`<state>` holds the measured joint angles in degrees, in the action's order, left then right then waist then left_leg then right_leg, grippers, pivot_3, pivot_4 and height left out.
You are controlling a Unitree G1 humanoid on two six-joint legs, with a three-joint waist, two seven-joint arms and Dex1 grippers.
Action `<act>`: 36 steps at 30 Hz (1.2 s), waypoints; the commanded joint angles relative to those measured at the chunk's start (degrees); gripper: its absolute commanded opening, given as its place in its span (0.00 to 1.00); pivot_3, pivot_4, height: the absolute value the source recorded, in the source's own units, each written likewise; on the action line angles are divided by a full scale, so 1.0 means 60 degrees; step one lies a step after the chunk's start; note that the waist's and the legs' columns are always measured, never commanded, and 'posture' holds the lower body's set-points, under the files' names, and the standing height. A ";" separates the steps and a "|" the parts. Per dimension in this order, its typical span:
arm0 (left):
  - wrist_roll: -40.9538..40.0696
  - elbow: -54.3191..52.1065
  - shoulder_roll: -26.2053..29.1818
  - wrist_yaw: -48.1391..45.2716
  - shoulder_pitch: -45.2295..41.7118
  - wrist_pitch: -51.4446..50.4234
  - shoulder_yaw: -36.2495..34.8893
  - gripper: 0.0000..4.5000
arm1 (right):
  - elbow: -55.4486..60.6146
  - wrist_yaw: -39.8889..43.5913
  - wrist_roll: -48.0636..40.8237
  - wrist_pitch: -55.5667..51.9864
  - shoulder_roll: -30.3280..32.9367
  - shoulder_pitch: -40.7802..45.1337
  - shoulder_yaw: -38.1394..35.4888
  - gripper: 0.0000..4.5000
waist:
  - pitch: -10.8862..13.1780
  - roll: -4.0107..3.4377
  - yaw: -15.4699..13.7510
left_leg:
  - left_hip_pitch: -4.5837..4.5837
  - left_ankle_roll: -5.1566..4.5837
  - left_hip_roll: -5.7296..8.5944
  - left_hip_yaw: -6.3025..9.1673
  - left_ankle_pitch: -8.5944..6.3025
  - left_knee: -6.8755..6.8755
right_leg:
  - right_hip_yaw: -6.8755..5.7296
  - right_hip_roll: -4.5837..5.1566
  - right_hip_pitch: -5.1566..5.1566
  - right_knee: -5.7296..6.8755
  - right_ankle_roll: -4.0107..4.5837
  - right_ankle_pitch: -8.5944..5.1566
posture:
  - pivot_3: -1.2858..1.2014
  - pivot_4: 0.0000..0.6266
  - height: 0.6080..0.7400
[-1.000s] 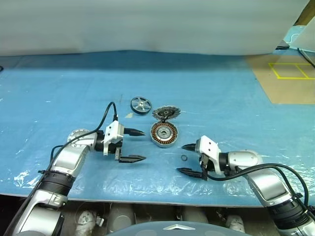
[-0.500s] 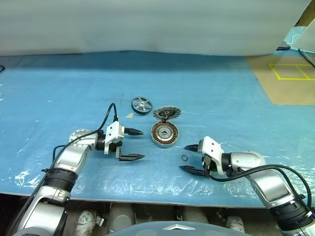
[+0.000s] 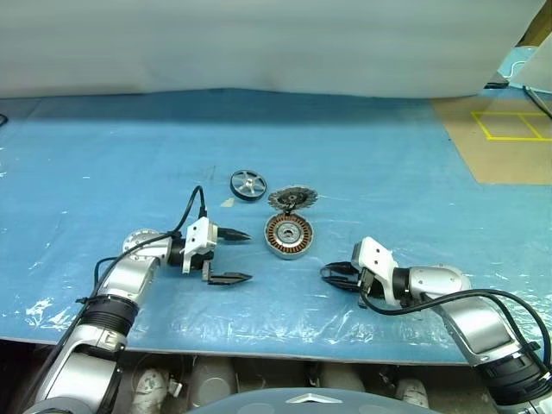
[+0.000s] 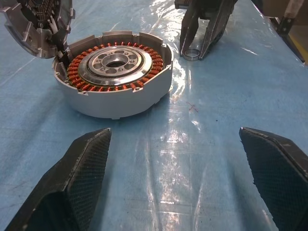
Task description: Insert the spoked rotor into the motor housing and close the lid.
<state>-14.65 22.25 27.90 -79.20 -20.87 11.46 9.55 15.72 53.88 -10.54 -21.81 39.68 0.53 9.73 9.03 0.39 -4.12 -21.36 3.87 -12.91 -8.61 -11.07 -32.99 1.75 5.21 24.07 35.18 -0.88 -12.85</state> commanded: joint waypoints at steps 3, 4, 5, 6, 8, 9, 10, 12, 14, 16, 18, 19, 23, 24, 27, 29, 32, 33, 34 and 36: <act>-0.0152 -0.0108 -0.0152 0.0088 -0.0050 0.0257 -0.0159 1.00 | 0.0189 -0.0002 -0.0948 -0.0591 0.0022 0.0393 -0.0928 0.14 | 0.0001 0.0000 0.0001 | -0.0002 0.0000 0.0001 0.0000 0.0000 0.0000 | 0.0000 0.0001 0.0001 0.0000 0.0000 0.0000 | 0.52 0.24 1.00; -0.0192 -0.0191 -0.0228 0.0175 -0.0044 0.0238 -0.0191 1.00 | 0.0250 0.0009 -0.1198 -0.0786 0.0035 0.0519 -0.1150 0.14 | 0.0000 0.0000 0.0001 | -0.0004 0.0000 0.0003 0.0000 0.0000 0.0000 | 0.0001 0.0003 0.0002 0.0000 0.0000 0.0000 | 0.52 0.24 1.00; -0.0244 -0.0277 -0.0320 0.0309 -0.0064 0.0157 -0.0241 1.00 | 0.0338 0.0020 -0.1401 -0.0973 0.0057 0.0638 -0.1325 0.14 | 0.0000 0.0000 0.0001 | -0.0003 0.0000 0.0003 0.0000 0.0000 -0.0001 | 0.0001 0.0003 0.0002 0.0000 0.0000 0.0000 | 0.52 0.24 1.00; -0.0318 -0.0405 -0.0456 0.0557 -0.0174 -0.0113 -0.0298 1.00 | 0.0588 0.0032 -0.1625 -0.1144 0.0042 0.0830 -0.1432 0.14 | 0.0000 0.0000 -0.0001 | -0.0003 0.0000 0.0002 0.0000 0.0000 -0.0001 | 0.0001 0.0003 0.0002 0.0001 0.0000 0.0000 | 0.52 0.24 1.00; -0.0480 -0.0666 -0.0668 0.0932 -0.0362 -0.0620 -0.0383 1.00 | 0.1010 0.0009 -0.1990 -0.1434 -0.0046 0.1217 -0.1514 0.14 | 0.0001 -0.0002 0.0003 | -0.0009 0.0000 0.0000 0.0000 0.0001 0.0001 | -0.0002 0.0000 0.0010 0.0002 0.0001 0.0000 | 0.52 0.24 1.00; -0.0539 -0.0800 -0.0742 0.1060 -0.0421 -0.0818 -0.0403 1.00 | 0.1167 -0.0019 -0.2161 -0.1588 -0.0096 0.1403 -0.1517 0.14 | 0.0002 -0.0001 0.0009 | -0.0012 0.0000 0.0001 0.0000 0.0001 -0.0001 | -0.0001 0.0000 0.0010 0.0003 0.0001 0.0000 | 0.52 0.24 1.00; -0.0569 -0.0919 -0.0768 0.1127 -0.0457 -0.0956 -0.0403 1.00 | 0.1280 -0.0070 -0.2288 -0.1754 -0.0163 0.1626 -0.1443 0.14 | 0.0002 0.0000 0.0016 | -0.0013 0.0000 0.0001 0.0000 0.0001 -0.0004 | 0.0000 -0.0001 0.0011 0.0005 0.0001 0.0001 | 0.52 0.24 1.00; -0.0548 -0.1063 -0.0750 0.1166 -0.0485 -0.1046 -0.0368 1.00 | 0.1340 -0.0112 -0.2336 -0.1927 -0.0288 0.2027 -0.1153 0.14 | 0.0001 -0.0001 0.0015 | -0.0004 0.0000 -0.0001 0.0000 0.0001 -0.0004 | 0.0002 -0.0002 0.0011 0.0013 0.0001 0.0001 | 0.52 0.24 1.00; -0.0520 -0.1137 -0.0703 0.1164 -0.0486 -0.1052 -0.0358 1.00 | 0.1098 -0.0080 -0.2113 -0.1836 -0.0439 0.2403 -0.0719 0.14 | 0.0001 -0.0001 0.0019 | 0.0000 0.0000 -0.0003 0.0000 0.0001 -0.0002 | 0.0001 -0.0004 0.0010 0.0014 0.0001 0.0001 | 0.52 0.24 1.00; -0.0545 -0.1219 -0.0651 0.1181 -0.0466 -0.1100 -0.0388 1.00 | 0.0620 0.0016 -0.1724 -0.1488 -0.0590 0.2755 -0.0233 0.14 | 0.0002 0.0000 0.0018 | -0.0005 0.0001 -0.0001 -0.0001 0.0002 -0.0001 | 0.0000 -0.0003 0.0011 0.0010 0.0001 0.0001 | 0.52 0.24 1.00; -0.0587 -0.1368 -0.0577 0.1197 -0.0398 -0.1163 -0.0431 1.00 | 0.0067 0.0163 -0.1412 -0.1143 -0.0738 0.3063 0.0181 0.14 | 0.0002 -0.0001 0.0018 | -0.0012 0.0002 0.0001 0.0000 0.0002 -0.0002 | -0.0001 -0.0003 0.0014 0.0009 0.0001 0.0001 | 0.52 0.24 1.00; -0.0604 -0.1449 -0.0536 0.1204 -0.0351 -0.1190 -0.0459 1.00 | -0.0215 0.0213 -0.1270 -0.0972 -0.0818 0.3194 0.0350 0.14 | 0.0002 0.0000 0.0017 | -0.0017 0.0002 0.0003 -0.0001 0.0002 -0.0002 | -0.0001 -0.0001 0.0018 0.0009 0.0001 0.0001 | 0.52 0.24 1.00; -0.0608 -0.1705 -0.0343 0.1239 -0.0112 -0.1178 -0.0544 1.00 | -0.1289 0.0228 -0.0743 -0.0194 -0.1220 0.3667 0.0759 0.14 | 0.0002 -0.0001 0.0021 | -0.0023 0.0003 0.0002 0.0000 0.0002 -0.0002 | -0.0004 -0.0001 0.0023 0.0009 0.0001 0.0001 | 0.52 0.24 1.00; -0.0621 -0.1810 -0.0311 0.1279 -0.0039 -0.1211 -0.0564 1.00 | -0.1568 0.0151 -0.0677 -0.0072 -0.1399 0.3848 0.0780 0.14 | 0.0002 0.0000 0.0023 | -0.0023 0.0003 0.0002 0.0000 0.0002 -0.0002 | -0.0004 -0.0002 0.0023 0.0009 0.0001 0.0001 | 0.52 0.24 1.00; -0.0676 -0.2126 -0.0283 0.1423 0.0134 -0.1291 -0.0608 1.00 | -0.2147 0.0119 -0.0452 0.0205 -0.1711 0.4195 0.0846 0.14 | 0.0002 0.0000 0.0034 | -0.0023 0.0002 0.0001 0.0000 0.0002 -0.0003 | -0.0003 -0.0002 0.0025 0.0012 0.0001 0.0001 | 0.52 0.24 1.00; -0.0709 -0.2346 -0.0250 0.1461 0.0275 -0.1321 -0.0610 1.00 | -0.2360 0.0230 -0.0320 0.0289 -0.1819 0.4258 0.0953 0.14 | 0.0002 0.0000 0.0032 | -0.0023 0.0002 0.0001 0.0000 0.0002 -0.0003 | -0.0004 -0.0002 0.0025 0.0013 0.0001 0.0001 | 0.52 0.24 1.00; -0.0723 -0.2418 -0.0185 0.1428 0.0385 -0.1297 -0.0617 1.00 | -0.2638 0.0256 0.0017 0.0466 -0.1942 0.4247 0.1230 0.14 | 0.0002 0.0000 0.0028 | -0.0025 0.0002 0.0001 0.0000 0.0002 -0.0002 | -0.0006 -0.0002 0.0024 0.0013 0.0001 0.0001 | 0.52 0.24 1.00; -0.0722 -0.2372 -0.0174 0.1415 0.0378 -0.1274 -0.0628 1.00 | -0.2710 0.0260 0.0144 0.0553 -0.1946 0.4255 0.1312 0.14 | 0.0002 0.0000 0.0029 | -0.0025 0.0002 0.0000 0.0000 0.0002 -0.0003 | -0.0007 -0.0003 0.0024 0.0014 0.0001 0.0001 | 0.52 0.24 1.00; -0.0723 -0.2250 -0.0152 0.1367 0.0341 -0.1216 -0.0653 1.00 | -0.2744 0.0279 0.0164 0.0530 -0.1985 0.4285 0.1345 0.14 | 0.0002 0.0000 0.0030 | -0.0026 0.0002 0.0000 0.0000 0.0002 -0.0003 | -0.0007 -0.0003 0.0026 0.0014 0.0001 0.0001 | 0.52 0.24 1.00; -0.0718 -0.2069 -0.0130 0.1293 0.0273 -0.1128 -0.0676 1.00 | -0.2758 0.0330 0.0095 0.0414 -0.2051 0.4337 0.1329 0.14 | 0.0002 0.0000 0.0030 | -0.0026 0.0003 0.0001 0.0000 0.0002 -0.0003 | -0.0006 -0.0002 0.0026 0.0014 0.0001 0.0001 | 0.52 0.24 1.00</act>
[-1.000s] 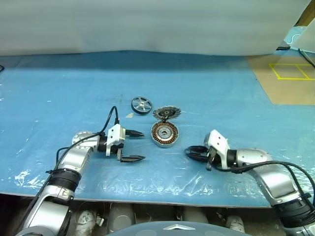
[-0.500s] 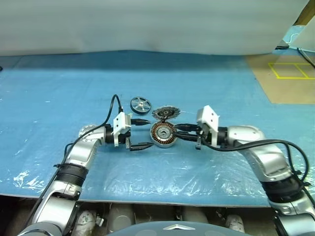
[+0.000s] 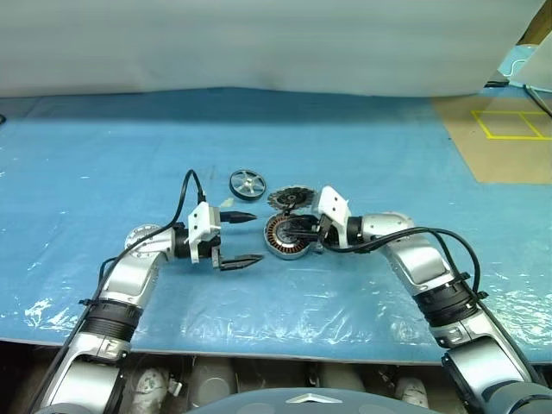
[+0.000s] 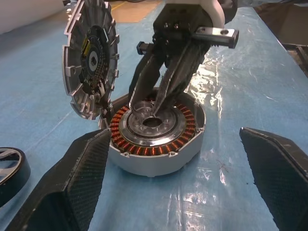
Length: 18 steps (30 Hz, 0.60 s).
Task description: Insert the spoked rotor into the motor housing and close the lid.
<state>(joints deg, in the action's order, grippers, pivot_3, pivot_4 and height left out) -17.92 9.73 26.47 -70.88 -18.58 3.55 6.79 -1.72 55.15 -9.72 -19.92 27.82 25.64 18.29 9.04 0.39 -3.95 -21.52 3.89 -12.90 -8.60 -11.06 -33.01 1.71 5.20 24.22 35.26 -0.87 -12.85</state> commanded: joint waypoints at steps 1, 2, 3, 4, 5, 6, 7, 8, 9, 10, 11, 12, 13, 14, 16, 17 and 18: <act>-0.0143 0.0168 0.0088 -0.0108 -0.0195 0.0245 -0.0208 1.00 | 0.0133 0.0123 -0.0003 0.0120 -0.0060 0.0186 -0.0102 0.14 | 0.0000 0.0000 0.0000 | 0.0000 0.0000 0.0000 0.0000 0.0000 0.0000 | 0.0000 0.0000 0.0000 0.0001 0.0000 0.0000 | 0.52 0.24 1.00; -0.0104 0.0339 0.0053 -0.0116 -0.0295 0.0309 -0.0194 1.00 | 0.0087 0.0134 0.0038 0.0152 -0.0031 0.0215 -0.0120 0.14 | 0.0000 0.0000 -0.0001 | 0.0002 0.0000 -0.0001 0.0000 0.0000 0.0000 | 0.0000 0.0000 0.0000 0.0002 0.0000 0.0000 | 0.52 0.24 1.00; -0.0071 0.0498 0.0022 -0.0126 -0.0383 0.0373 -0.0181 1.00 | 0.0046 0.0140 0.0073 0.0179 -0.0002 0.0236 -0.0139 0.14 | 0.0000 0.0000 -0.0001 | 0.0002 0.0000 0.0000 0.0000 0.0000 0.0000 | 0.0000 0.0000 0.0000 0.0004 0.0000 0.0000 | 0.52 0.24 1.00; -0.0030 0.0653 -0.0022 -0.0120 -0.0467 0.0445 -0.0157 1.00 | -0.0001 0.0142 0.0107 0.0207 0.0031 0.0250 -0.0169 0.14 | 0.0000 0.0000 -0.0002 | 0.0002 0.0000 -0.0001 0.0000 0.0000 -0.0001 | 0.0000 0.0000 0.0000 0.0004 0.0000 0.0000 | 0.52 0.24 1.00; 0.0005 0.0764 -0.0064 -0.0108 -0.0524 0.0506 -0.0127 1.00 | -0.0034 0.0124 0.0138 0.0213 0.0055 0.0258 -0.0196 0.14 | 0.0000 0.0000 -0.0001 | 0.0003 0.0000 0.0000 0.0000 0.0000 -0.0002 | 0.0001 0.0000 0.0000 0.0006 0.0000 0.0000 | 0.52 0.24 1.00; 0.0038 0.0837 -0.0105 -0.0088 -0.0561 0.0557 -0.0092 1.00 | -0.0059 0.0092 0.0175 0.0209 0.0071 0.0263 -0.0224 0.14 | 0.0000 0.0000 -0.0002 | 0.0002 0.0000 0.0000 0.0000 0.0000 -0.0003 | 0.0001 0.0000 0.0000 0.0006 0.0000 0.0000 | 0.52 0.24 1.00; 0.0076 0.0880 -0.0148 -0.0066 -0.0574 0.0608 -0.0050 1.00 | -0.0074 0.0079 0.0199 0.0195 0.0089 0.0265 -0.0242 0.14 | 0.0000 0.0000 -0.0002 | 0.0003 0.0000 0.0001 0.0000 0.0000 -0.0004 | 0.0002 0.0001 -0.0001 0.0006 0.0000 0.0000 | 0.52 0.24 1.00; 0.0105 0.0901 -0.0180 -0.0053 -0.0572 0.0651 -0.0019 1.00 | -0.0083 0.0082 0.0213 0.0194 0.0105 0.0267 -0.0252 0.14 | 0.0000 0.0001 -0.0002 | 0.0001 0.0000 0.0000 0.0000 0.0000 -0.0004 | 0.0002 0.0000 -0.0001 0.0004 0.0000 0.0000 | 0.52 0.24 1.00; 0.0133 0.0904 -0.0202 -0.0046 -0.0550 0.0695 0.0004 1.00 | -0.0060 0.0106 0.0212 0.0189 0.0134 0.0256 -0.0264 0.14 | 0.0000 0.0000 -0.0003 | 0.0001 0.0000 0.0000 0.0000 0.0000 -0.0004 | 0.0002 0.0000 -0.0001 0.0005 0.0000 0.0000 | 0.52 0.24 1.00; 0.0158 0.0897 -0.0221 -0.0040 -0.0527 0.0730 0.0023 1.00 | -0.0030 0.0143 0.0203 0.0186 0.0168 0.0240 -0.0276 0.14 | 0.0000 0.0000 -0.0004 | 0.0001 0.0000 0.0000 0.0000 0.0000 -0.0003 | 0.0001 0.0000 -0.0001 0.0005 0.0000 0.0000 | 0.52 0.24 1.00; 0.0180 0.0877 -0.0233 -0.0035 -0.0497 0.0759 0.0038 1.00 | 0.0004 0.0173 0.0196 0.0185 0.0204 0.0221 -0.0287 0.14 | 0.0000 0.0000 -0.0002 | 0.0001 0.0000 -0.0001 0.0000 0.0000 -0.0003 | 0.0000 -0.0001 0.0000 0.0006 0.0000 0.0000 | 0.52 0.24 1.00; 0.0200 0.0854 -0.0243 -0.0030 -0.0469 0.0779 0.0047 1.00 | 0.0029 0.0196 0.0186 0.0178 0.0238 0.0206 -0.0298 0.14 | 0.0000 0.0000 -0.0002 | 0.0002 0.0000 -0.0001 0.0000 0.0000 -0.0003 | 0.0001 -0.0001 0.0000 0.0006 0.0000 0.0000 | 0.52 0.24 1.00; 0.0213 0.0836 -0.0248 -0.0033 -0.0445 0.0794 0.0046 1.00 | 0.0043 0.0209 0.0179 0.0174 0.0262 0.0198 -0.0303 0.14 | 0.0000 0.0001 -0.0002 | 0.0001 0.0000 -0.0001 0.0000 0.0000 -0.0003 | 0.0001 -0.0001 -0.0001 0.0006 0.0000 0.0000 | 0.52 0.24 1.00; 0.0221 0.0824 -0.0249 -0.0035 -0.0428 0.0805 0.0043 1.00 | 0.0046 0.0201 0.0184 0.0171 0.0281 0.0197 -0.0304 0.14 | 0.0000 0.0001 -0.0002 | 0.0002 0.0000 -0.0001 0.0000 0.0000 -0.0003 | 0.0000 -0.0001 -0.0001 0.0007 0.0000 0.0000 | 0.52 0.24 1.00; 0.0234 0.0816 -0.0233 -0.0048 -0.0389 0.0848 0.0034 1.00 | 0.0072 0.0206 0.0141 0.0110 0.0302 0.0196 -0.0319 0.14 | 0.0000 0.0001 -0.0002 | 0.0003 0.0000 -0.0001 0.0000 0.0000 -0.0004 | 0.0001 0.0000 -0.0001 0.0010 0.0000 0.0000 | 0.52 0.24 1.00; 0.0235 0.0817 -0.0213 -0.0062 -0.0363 0.0875 0.0022 1.00 | 0.0098 0.0226 0.0131 0.0091 0.0317 0.0192 -0.0308 0.14 | 0.0000 0.0001 -0.0002 | 0.0004 0.0000 -0.0001 0.0000 0.0000 -0.0004 | 0.0002 0.0000 -0.0001 0.0011 0.0000 0.0000 | 0.52 0.24 1.00; 0.0230 0.0818 -0.0192 -0.0080 -0.0339 0.0900 0.0009 1.00 | 0.0118 0.0238 0.0137 0.0091 0.0326 0.0185 -0.0290 0.14 | 0.0000 0.0001 -0.0002 | 0.0004 0.0000 -0.0001 0.0000 0.0000 -0.0005 | 0.0002 0.0000 -0.0001 0.0012 0.0000 0.0000 | 0.52 0.24 1.00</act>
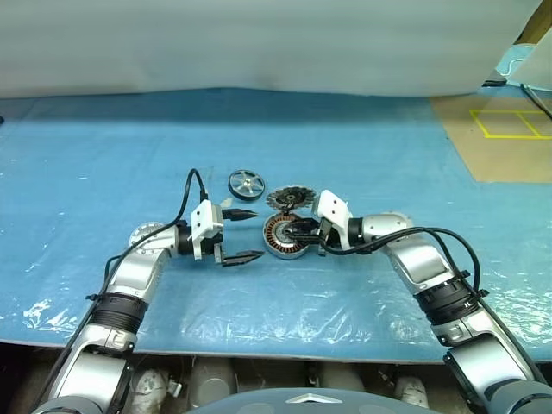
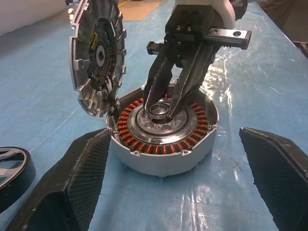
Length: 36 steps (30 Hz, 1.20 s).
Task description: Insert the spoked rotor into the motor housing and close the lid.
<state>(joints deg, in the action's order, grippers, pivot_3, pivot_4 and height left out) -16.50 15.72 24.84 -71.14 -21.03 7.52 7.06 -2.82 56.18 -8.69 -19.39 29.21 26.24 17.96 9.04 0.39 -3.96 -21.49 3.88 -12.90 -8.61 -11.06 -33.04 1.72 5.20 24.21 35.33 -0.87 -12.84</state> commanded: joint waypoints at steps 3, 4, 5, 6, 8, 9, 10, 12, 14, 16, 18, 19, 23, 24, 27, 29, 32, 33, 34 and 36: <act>-0.0014 -0.0165 0.0130 -0.0079 0.0104 0.0294 -0.0067 1.00 | 0.0282 0.0072 -0.0006 0.0021 0.0088 0.0079 -0.0200 0.14 | 0.0000 0.0000 -0.0001 | 0.0001 0.0000 0.0000 0.0000 0.0000 -0.0001 | 0.0001 0.0000 0.0000 0.0000 0.0000 0.0000 | 0.52 0.24 1.00; -0.0002 -0.0168 0.0126 -0.0064 0.0101 0.0296 -0.0060 1.00 | 0.0266 0.0073 -0.0002 0.0025 0.0077 0.0082 -0.0194 0.14 | 0.0000 0.0000 -0.0002 | 0.0000 0.0000 0.0000 0.0000 0.0000 0.0000 | 0.0000 0.0000 0.0000 0.0000 0.0000 0.0000 | 0.52 0.24 1.00; 0.0011 -0.0176 0.0117 -0.0041 0.0095 0.0289 -0.0050 1.00 | 0.0258 0.0077 -0.0004 0.0024 0.0066 0.0086 -0.0190 0.14 | 0.0000 0.0000 -0.0002 | 0.0000 0.0000 0.0000 0.0000 0.0000 0.0000 | 0.0000 0.0000 0.0000 0.0000 0.0000 0.0000 | 0.52 0.24 1.00; 0.0022 -0.0184 0.0108 -0.0017 0.0085 0.0276 -0.0041 1.00 | 0.0253 0.0059 0.0003 0.0027 0.0039 0.0100 -0.0182 0.14 | 0.0000 0.0000 -0.0002 | 0.0000 0.0000 0.0000 0.0000 0.0000 0.0000 | 0.0000 0.0000 0.0000 0.0000 0.0000 0.0000 | 0.52 0.24 1.00; 0.0034 -0.0201 0.0090 0.0032 0.0062 0.0227 -0.0030 1.00 | 0.0248 0.0045 0.0007 0.0025 -0.0013 0.0133 -0.0154 0.14 | 0.0000 0.0000 -0.0001 | 0.0000 0.0000 0.0000 0.0000 0.0000 0.0000 | 0.0000 0.0000 0.0000 0.0000 0.0000 0.0000 | 0.52 0.24 1.00; 0.0045 -0.0208 0.0080 0.0057 0.0053 0.0203 -0.0021 1.00 | 0.0247 0.0070 0.0007 0.0033 -0.0024 0.0144 -0.0130 0.14 | 0.0000 0.0000 -0.0001 | 0.0000 0.0000 0.0000 0.0000 0.0000 0.0000 | 0.0000 0.0000 0.0000 0.0000 0.0000 0.0000 | 0.52 0.24 1.00; 0.0055 -0.0214 0.0073 0.0075 0.0046 0.0192 -0.0011 1.00 | 0.0243 0.0081 0.0018 0.0043 -0.0027 0.0150 -0.0112 0.14 | 0.0000 0.0000 -0.0001 | 0.0000 0.0000 0.0000 0.0000 0.0000 0.0000 | 0.0000 0.0000 0.0000 0.0000 0.0000 0.0000 | 0.52 0.24 1.00; 0.0116 -0.0199 0.0080 0.0092 0.0034 0.0224 0.0032 1.00 | 0.0186 0.0063 0.0071 0.0074 -0.0039 0.0167 -0.0086 0.14 | 0.0000 0.0000 0.0000 | 0.0000 0.0000 0.0000 0.0000 0.0000 0.0000 | 0.0000 0.0000 0.0000 0.0000 0.0000 0.0000 | 0.52 0.24 1.00; 0.0169 -0.0145 0.0099 0.0079 0.0027 0.0284 0.0050 1.00 | 0.0093 0.0056 0.0123 0.0123 -0.0040 0.0179 -0.0072 0.14 | 0.0000 0.0000 0.0001 | 0.0000 0.0000 0.0000 0.0000 0.0000 0.0000 | 0.0000 0.0000 0.0000 0.0000 0.0000 0.0000 | 0.52 0.24 1.00; 0.0150 -0.0056 0.0140 0.0014 0.0026 0.0321 -0.0021 1.00 | 0.0100 0.0089 0.0140 0.0123 -0.0029 0.0161 -0.0067 0.14 | 0.0000 0.0000 0.0000 | 0.0000 0.0000 0.0000 0.0000 0.0000 0.0000 | 0.0000 0.0000 0.0000 0.0000 0.0000 0.0000 | 0.52 0.24 1.00; 0.0135 0.0056 0.0180 -0.0054 0.0038 0.0395 -0.0093 1.00 | 0.0188 0.0103 0.0147 0.0093 -0.0046 0.0106 -0.0039 0.14 | 0.0000 0.0000 0.0000 | 0.0001 0.0000 0.0000 0.0000 0.0000 0.0000 | 0.0001 0.0000 0.0000 0.0000 0.0000 0.0000 | 0.52 0.24 1.00; 0.0134 0.0088 0.0185 -0.0067 0.0047 0.0421 -0.0107 1.00 | 0.0221 0.0102 0.0158 0.0089 -0.0060 0.0084 -0.0019 0.14 | 0.0000 0.0000 0.0001 | 0.0001 0.0000 0.0000 0.0000 0.0000 0.0000 | 0.0001 0.0000 0.0000 0.0000 0.0000 0.0000 | 0.52 0.24 1.00; 0.0180 0.0085 0.0131 -0.0017 0.0083 0.0479 -0.0040 1.00 | 0.0170 0.0075 0.0259 0.0150 -0.0102 0.0087 0.0061 0.14 | 0.0000 0.0000 0.0000 | 0.0001 0.0000 0.0000 0.0000 0.0000 0.0000 | 0.0001 0.0000 0.0000 0.0000 0.0000 0.0000 | 0.52 0.24 1.00; 0.0206 0.0056 0.0095 0.0026 0.0064 0.0457 -0.0006 1.00 | 0.0116 0.0080 0.0267 0.0154 -0.0100 0.0108 0.0051 0.14 | 0.0000 0.0000 0.0000 | 0.0001 0.0000 0.0000 0.0000 0.0000 0.0000 | 0.0001 0.0000 0.0000 0.0000 0.0000 0.0000 | 0.52 0.24 1.00; 0.0265 -0.0052 0.0023 0.0127 0.0048 0.0399 0.0062 1.00 | 0.0099 0.0119 0.0261 0.0149 -0.0052 0.0085 0.0014 0.14 | 0.0000 0.0000 0.0000 | 0.0001 0.0000 0.0000 0.0000 0.0000 0.0000 | 0.0001 0.0000 0.0000 0.0000 0.0001 0.0000 | 0.52 0.24 1.00; 0.0282 -0.0062 0.0014 0.0147 0.0043 0.0394 0.0066 1.00 | 0.0115 0.0152 0.0255 0.0125 -0.0027 0.0054 0.0027 0.14 | 0.0000 0.0000 -0.0001 | 0.0001 0.0000 0.0000 0.0000 0.0000 0.0000 | 0.0000 0.0000 0.0000 0.0000 0.0000 0.0000 | 0.52 0.24 1.00; 0.0254 -0.0063 0.0055 0.0118 0.0054 0.0396 0.0033 1.00 | 0.0048 0.0149 0.0309 0.0161 -0.0011 0.0009 0.0065 0.14 | 0.0000 0.0000 0.0003 | 0.0001 0.0000 -0.0001 0.0000 0.0000 0.0000 | 0.0001 0.0000 0.0000 0.0000 0.0000 0.0000 | 0.52 0.24 1.00; 0.0242 -0.0065 0.0068 0.0106 0.0062 0.0396 0.0022 1.00 | 0.0024 0.0144 0.0316 0.0165 -0.0016 0.0005 0.0064 0.14 | 0.0000 0.0000 0.0002 | 0.0001 0.0000 -0.0001 0.0000 0.0000 0.0000 | 0.0001 0.0000 0.0000 -0.0001 0.0000 0.0000 | 0.52 0.24 1.00; 0.0224 -0.0032 0.0094 0.0074 0.0065 0.0418 -0.0004 1.00 | -0.0006 0.0144 0.0318 0.0176 -0.0025 0.0002 0.0057 0.14 | 0.0000 0.0000 0.0001 | 0.0001 0.0000 -0.0001 0.0000 0.0000 0.0000 | 0.0001 0.0000 0.0000 -0.0001 0.0000 0.0000 | 0.52 0.24 1.00; 0.0208 0.0018 0.0121 0.0036 0.0062 0.0448 -0.0035 1.00 | -0.0037 0.0155 0.0303 0.0178 -0.0044 -0.0005 0.0042 0.14 | 0.0000 0.0000 0.0001 | 0.0001 0.0000 -0.0001 0.0000 0.0000 0.0000 | 0.0001 0.0000 0.0000 0.0000 0.0000 0.0000 | 0.52 0.24 1.00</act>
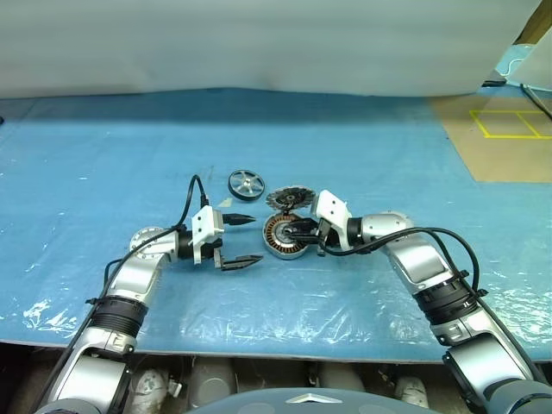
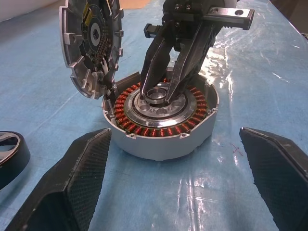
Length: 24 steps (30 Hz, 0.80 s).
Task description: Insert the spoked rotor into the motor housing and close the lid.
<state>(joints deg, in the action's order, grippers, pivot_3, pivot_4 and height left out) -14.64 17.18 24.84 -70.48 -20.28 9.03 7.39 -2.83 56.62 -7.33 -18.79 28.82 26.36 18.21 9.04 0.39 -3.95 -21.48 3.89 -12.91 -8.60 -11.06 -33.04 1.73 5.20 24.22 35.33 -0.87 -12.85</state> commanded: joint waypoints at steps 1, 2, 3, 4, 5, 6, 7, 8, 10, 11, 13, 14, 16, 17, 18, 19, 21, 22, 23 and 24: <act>-0.0097 -0.0200 0.0128 -0.0081 -0.0072 0.0214 -0.0098 1.00 | -0.0065 0.0074 0.0062 0.0078 -0.0005 -0.0030 -0.0012 0.14 | 0.0000 0.0000 0.0000 | 0.0000 0.0000 0.0000 0.0000 0.0000 0.0000 | 0.0000 0.0000 0.0000 0.0000 0.0000 0.0000 | 0.52 0.24 1.00; -0.0090 -0.0187 0.0127 -0.0083 -0.0079 0.0223 -0.0102 1.00 | -0.0084 0.0068 0.0053 0.0078 -0.0022 -0.0033 -0.0021 0.14 | 0.0000 0.0000 0.0000 | 0.0000 0.0000 0.0000 0.0000 0.0000 0.0000 | 0.0000 0.0000 0.0000 0.0000 0.0000 0.0000 | 0.52 0.24 1.00; -0.0076 -0.0169 0.0118 -0.0076 -0.0094 0.0228 -0.0100 1.00 | -0.0109 0.0047 0.0050 0.0084 -0.0046 -0.0037 -0.0029 0.14 | 0.0000 0.0000 0.0000 | 0.0001 0.0000 0.0000 0.0000 0.0000 0.0000 | 0.0000 0.0000 0.0000 0.0000 0.0000 0.0000 | 0.52 0.24 1.00; -0.0058 -0.0162 0.0097 -0.0054 -0.0117 0.0215 -0.0086 1.00 | -0.0115 0.0052 0.0025 0.0080 -0.0068 -0.0046 -0.0037 0.14 | 0.0000 0.0000 0.0000 | 0.0001 0.0000 0.0000 0.0000 0.0000 0.0000 | 0.0000 0.0000 0.0000 0.0000 0.0000 0.0000 | 0.52 0.24 1.00; -0.0038 -0.0177 0.0069 -0.0020 -0.0136 0.0188 -0.0063 1.00 | -0.0100 0.0049 0.0014 0.0071 -0.0087 -0.0053 -0.0034 0.14 | 0.0000 0.0000 0.0000 | 0.0001 0.0000 0.0000 0.0000 0.0000 0.0000 | 0.0000 0.0000 0.0000 0.0000 0.0000 0.0000 | 0.52 0.24 1.00; -0.0023 -0.0192 0.0051 0.0004 -0.0146 0.0168 -0.0045 1.00 | -0.0087 0.0052 0.0004 0.0065 -0.0104 -0.0058 -0.0032 0.14 | 0.0000 0.0000 0.0000 | 0.0001 0.0000 0.0000 0.0000 0.0000 0.0000 | 0.0000 0.0000 0.0000 0.0000 0.0000 0.0000 | 0.52 0.24 1.00; -0.0015 -0.0204 0.0043 0.0015 -0.0150 0.0153 -0.0035 1.00 | -0.0079 0.0058 -0.0001 0.0059 -0.0114 -0.0061 -0.0030 0.14 | 0.0000 0.0000 0.0000 | 0.0001 0.0000 0.0000 0.0000 0.0000 0.0000 | 0.0000 0.0000 0.0000 0.0000 0.0000 0.0000 | 0.52 0.24 1.00; -0.0010 -0.0209 0.0042 0.0018 -0.0152 0.0145 -0.0033 1.00 | -0.0081 0.0066 0.0011 0.0068 -0.0111 -0.0066 -0.0019 0.14 | 0.0000 0.0000 0.0001 | 0.0001 0.0000 0.0000 0.0000 0.0000 0.0000 | 0.0000 0.0000 0.0000 0.0000 0.0000 0.0000 | 0.52 0.24 1.00; -0.0004 -0.0189 0.0049 0.0019 -0.0168 0.0146 -0.0034 1.00 | -0.0088 0.0166 0.0039 0.0120 -0.0062 -0.0081 0.0040 0.14 | 0.0000 0.0000 0.0001 | 0.0001 0.0000 0.0000 0.0000 0.0000 0.0000 | 0.0000 0.0000 0.0000 0.0000 0.0000 0.0000 | 0.52 0.24 1.00; -0.0003 -0.0173 0.0059 0.0017 -0.0180 0.0149 -0.0039 1.00 | -0.0068 0.0264 0.0085 0.0173 0.0004 -0.0108 0.0118 0.14 | 0.0000 0.0000 0.0000 | 0.0001 0.0000 0.0000 0.0000 0.0000 0.0001 | 0.0000 -0.0001 0.0000 -0.0001 0.0000 0.0000 | 0.52 0.24 1.00; -0.0017 -0.0148 0.0093 -0.0007 -0.0193 0.0140 -0.0059 1.00 | 0.0064 0.0441 -0.0039 0.0083 0.0051 -0.0193 0.0122 0.37 | 0.0000 0.0000 -0.0002 | 0.0000 0.0000 0.0000 0.0000 0.0000 0.0001 | -0.0001 0.0000 0.0000 -0.0001 0.0000 0.0000 | 0.52 0.24 1.00; -0.0023 -0.0142 0.0103 -0.0018 -0.0196 0.0135 -0.0065 1.00 | 0.0095 0.0450 -0.0074 0.0056 0.0036 -0.0214 0.0087 0.44 | 0.0000 0.0000 -0.0002 | 0.0001 0.0000 0.0000 0.0000 0.0000 0.0001 | 0.0000 0.0000 0.0000 -0.0001 0.0000 0.0000 | 0.52 0.24 1.00; -0.0026 -0.0137 0.0118 -0.0038 -0.0189 0.0121 -0.0065 1.00 | 0.0003 0.0257 -0.0166 -0.0240 -0.0097 -0.0134 -0.0108 0.60 | 0.0000 0.0000 0.0002 | 0.0001 0.0000 0.0000 0.0000 0.0000 0.0001 | 0.0000 0.0000 0.0000 0.0000 0.0000 0.0000 | 0.52 0.24 1.00; -0.0022 -0.0129 0.0117 -0.0040 -0.0187 0.0121 -0.0062 1.00 | 0.0008 0.0355 -0.0277 -0.0332 -0.0076 -0.0121 -0.0170 0.67 | 0.0000 0.0000 0.0000 | 0.0002 0.0000 0.0000 0.0000 0.0000 0.0000 | 0.0000 0.0000 0.0000 0.0000 0.0000 0.0000 | 0.52 0.24 1.00; -0.0019 -0.0133 0.0118 -0.0047 -0.0170 0.0124 -0.0057 1.00 | -0.0024 0.0240 -0.0293 -0.0291 -0.0113 -0.0091 -0.0291 0.67 | 0.0000 0.0000 -0.0001 | 0.0002 0.0000 0.0000 0.0000 0.0000 0.0001 | 0.0000 0.0000 0.0000 0.0000 0.0000 0.0000 | 0.52 0.24 1.00; -0.0017 -0.0136 0.0117 -0.0051 -0.0158 0.0127 -0.0053 1.00 | -0.0037 0.0164 -0.0295 -0.0236 -0.0131 -0.0077 -0.0365 0.67 | 0.0000 0.0000 -0.0002 | 0.0002 0.0000 0.0000 0.0000 0.0000 0.0000 | 0.0000 0.0001 -0.0001 0.0000 0.0000 0.0000 | 0.52 0.24 1.00; -0.0013 -0.0153 0.0111 -0.0054 -0.0136 0.0123 -0.0044 1.00 | 0.0128 0.0192 -0.0599 -0.0433 -0.0208 -0.0047 -0.0575 0.67 | 0.0000 0.0000 -0.0002 | 0.0001 0.0000 0.0000 0.0000 0.0000 0.0000 | 0.0001 0.0001 0.0000 0.0000 0.0000 0.0000 | 0.52 0.24 1.00; -0.0008 -0.0164 0.0106 -0.0053 -0.0128 0.0120 -0.0039 1.00 | 0.0237 0.0182 -0.0773 -0.0599 -0.0265 -0.0024 -0.0688 0.67 | 0.0000 0.0000 -0.0002 | 0.0000 0.0000 0.0000 0.0000 0.0000 0.0000 | 0.0000 0.0001 0.0000 -0.0001 0.0000 0.0000 | 0.52 0.24 1.00; -0.0005 -0.0157 0.0102 -0.0056 -0.0136 0.0117 -0.0036 1.00 | 0.0318 0.0218 -0.0936 -0.0733 -0.0310 0.0009 -0.0784 0.67 | 0.0000 0.0000 -0.0002 | -0.0001 0.0000 0.0000 0.0000 0.0000 0.0000 | 0.0000 0.0000 0.0000 -0.0001 0.0001 0.0000 | 0.52 0.24 1.00; -0.0003 -0.0161 0.0099 -0.0056 -0.0137 0.0111 -0.0035 1.00 | 0.0411 0.0232 -0.1034 -0.0774 -0.0328 0.0021 -0.0855 0.67 | 0.0000 0.0000 -0.0002 | -0.0001 0.0000 0.0000 0.0000 0.0000 0.0000 | 0.0000 0.0000 0.0000 -0.0002 0.0001 0.0000 | 0.52 0.24 1.00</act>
<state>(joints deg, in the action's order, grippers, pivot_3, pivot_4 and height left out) -14.35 17.26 24.92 -70.75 -20.66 9.02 7.38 -3.15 57.78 -11.30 -22.94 27.12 25.93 15.19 9.04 0.39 -3.96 -21.49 3.88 -12.91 -8.61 -11.06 -33.03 1.72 5.20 24.22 35.32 -0.87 -12.85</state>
